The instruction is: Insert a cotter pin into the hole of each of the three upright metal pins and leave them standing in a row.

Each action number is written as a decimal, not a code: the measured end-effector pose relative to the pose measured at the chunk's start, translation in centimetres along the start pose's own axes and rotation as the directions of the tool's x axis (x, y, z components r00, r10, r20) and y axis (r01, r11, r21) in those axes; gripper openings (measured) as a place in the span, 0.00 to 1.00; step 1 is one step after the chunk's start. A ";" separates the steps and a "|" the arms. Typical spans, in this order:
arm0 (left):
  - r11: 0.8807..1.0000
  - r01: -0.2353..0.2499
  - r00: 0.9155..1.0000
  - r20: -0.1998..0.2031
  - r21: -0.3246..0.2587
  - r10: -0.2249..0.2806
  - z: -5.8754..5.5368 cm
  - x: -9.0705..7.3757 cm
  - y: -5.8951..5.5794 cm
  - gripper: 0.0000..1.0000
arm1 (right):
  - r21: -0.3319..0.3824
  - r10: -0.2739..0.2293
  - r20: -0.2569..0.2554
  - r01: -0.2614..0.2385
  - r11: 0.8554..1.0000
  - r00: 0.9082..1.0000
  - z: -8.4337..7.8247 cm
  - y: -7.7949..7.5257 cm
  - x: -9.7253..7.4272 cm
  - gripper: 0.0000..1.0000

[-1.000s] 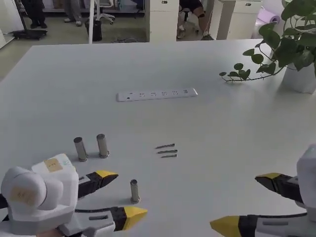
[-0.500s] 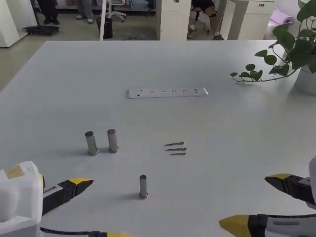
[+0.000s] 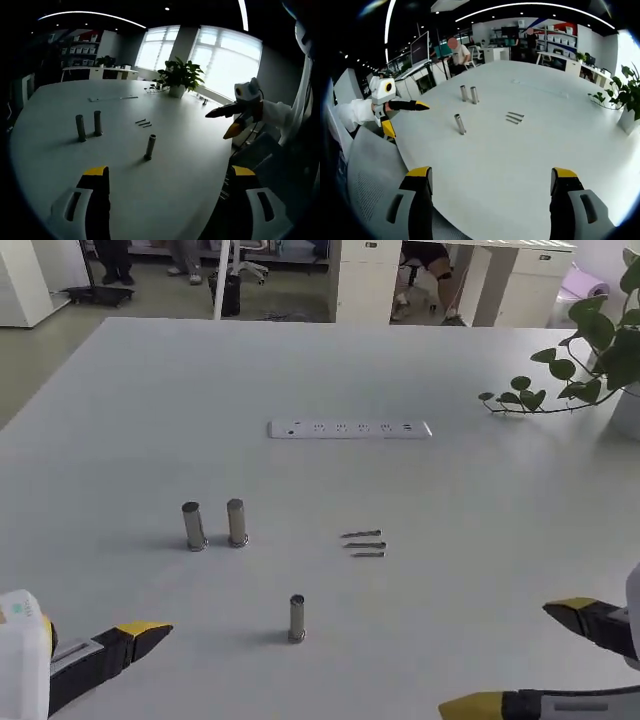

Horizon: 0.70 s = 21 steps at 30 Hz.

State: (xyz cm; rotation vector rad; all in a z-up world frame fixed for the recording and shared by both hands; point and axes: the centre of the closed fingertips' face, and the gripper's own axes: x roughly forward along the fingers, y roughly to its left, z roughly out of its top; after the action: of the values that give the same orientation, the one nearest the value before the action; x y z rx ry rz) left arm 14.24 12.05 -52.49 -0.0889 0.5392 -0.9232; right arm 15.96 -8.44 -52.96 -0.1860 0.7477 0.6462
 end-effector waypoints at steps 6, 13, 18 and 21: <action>0.999 -0.040 0.999 0.033 -0.011 0.040 0.5 -0.3 1.1 1.00 | -0.141 0.016 -0.117 -0.032 0.990 0.993 -0.2 -0.3 0.9 0.98; 0.998 -0.050 0.999 0.018 -0.030 0.050 -0.6 -0.9 1.8 1.00 | -0.256 0.065 -0.190 -0.113 0.960 0.980 0.6 -0.5 2.5 0.97; 0.996 -0.076 0.997 0.009 -0.035 0.076 -1.3 -1.8 2.3 0.99 | -0.356 0.122 -0.284 -0.223 0.908 0.951 0.0 0.3 4.0 0.96; 0.996 -0.083 0.996 0.012 -0.037 0.084 -1.6 -2.3 2.3 0.99 | -0.381 0.140 -0.290 -0.248 0.891 0.947 0.4 0.6 4.8 0.95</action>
State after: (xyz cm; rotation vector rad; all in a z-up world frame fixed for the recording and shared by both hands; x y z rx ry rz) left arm 14.06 15.50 -53.57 -0.1045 0.5437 -0.8310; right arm 18.43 -5.50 -55.93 -0.6004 0.8777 0.9855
